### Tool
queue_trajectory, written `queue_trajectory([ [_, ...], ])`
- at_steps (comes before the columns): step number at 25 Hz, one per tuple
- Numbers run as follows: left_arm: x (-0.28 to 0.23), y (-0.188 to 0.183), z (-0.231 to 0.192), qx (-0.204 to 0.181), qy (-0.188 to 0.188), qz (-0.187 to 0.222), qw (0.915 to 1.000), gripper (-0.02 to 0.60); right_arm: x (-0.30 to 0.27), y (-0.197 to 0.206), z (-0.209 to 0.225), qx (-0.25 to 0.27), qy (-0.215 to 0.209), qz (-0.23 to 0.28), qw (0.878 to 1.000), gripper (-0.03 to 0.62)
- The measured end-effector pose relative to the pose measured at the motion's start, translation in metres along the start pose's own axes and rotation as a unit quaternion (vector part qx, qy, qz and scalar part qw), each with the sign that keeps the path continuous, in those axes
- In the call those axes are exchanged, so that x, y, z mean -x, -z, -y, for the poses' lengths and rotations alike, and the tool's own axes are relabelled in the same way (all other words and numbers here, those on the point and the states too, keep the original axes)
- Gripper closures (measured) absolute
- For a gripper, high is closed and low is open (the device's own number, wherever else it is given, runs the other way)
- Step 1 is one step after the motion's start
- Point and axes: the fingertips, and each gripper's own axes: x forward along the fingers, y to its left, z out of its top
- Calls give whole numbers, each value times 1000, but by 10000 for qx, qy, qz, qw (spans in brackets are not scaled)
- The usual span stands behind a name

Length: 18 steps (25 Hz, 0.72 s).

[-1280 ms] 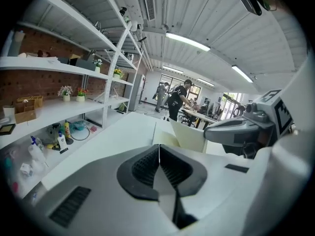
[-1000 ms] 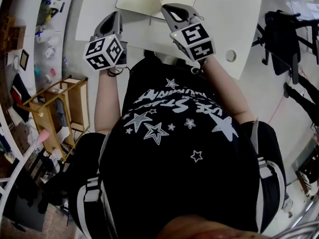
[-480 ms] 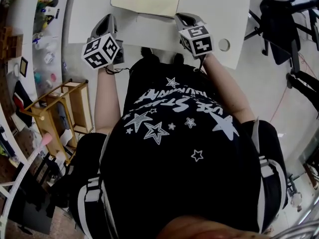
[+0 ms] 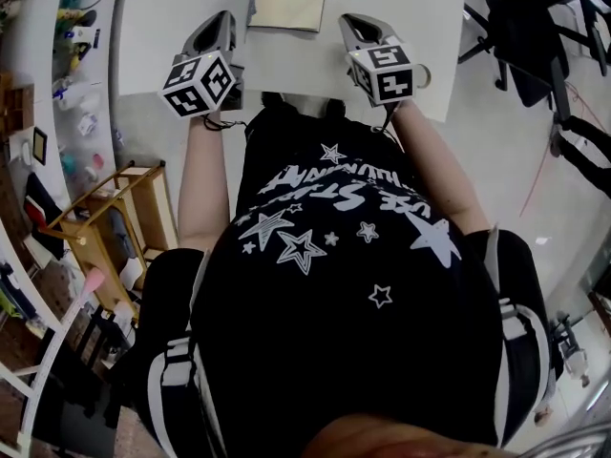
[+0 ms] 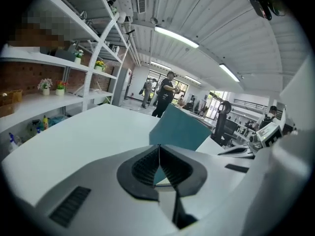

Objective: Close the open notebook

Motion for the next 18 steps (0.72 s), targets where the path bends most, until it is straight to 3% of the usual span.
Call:
queue_trajectory([
  [5, -23, 17, 45, -196, 529, -346, 9978, 568, 15, 1, 19, -126, 201, 107, 9997, 580],
  [10, -40, 45, 76, -248, 780, -785, 9936, 568, 34, 2, 41, -247, 384, 199, 9988, 580],
  [18, -63, 86, 91, -447, 474, -1380, 9883, 569, 64, 23, 80, -339, 460, 216, 9981, 580],
])
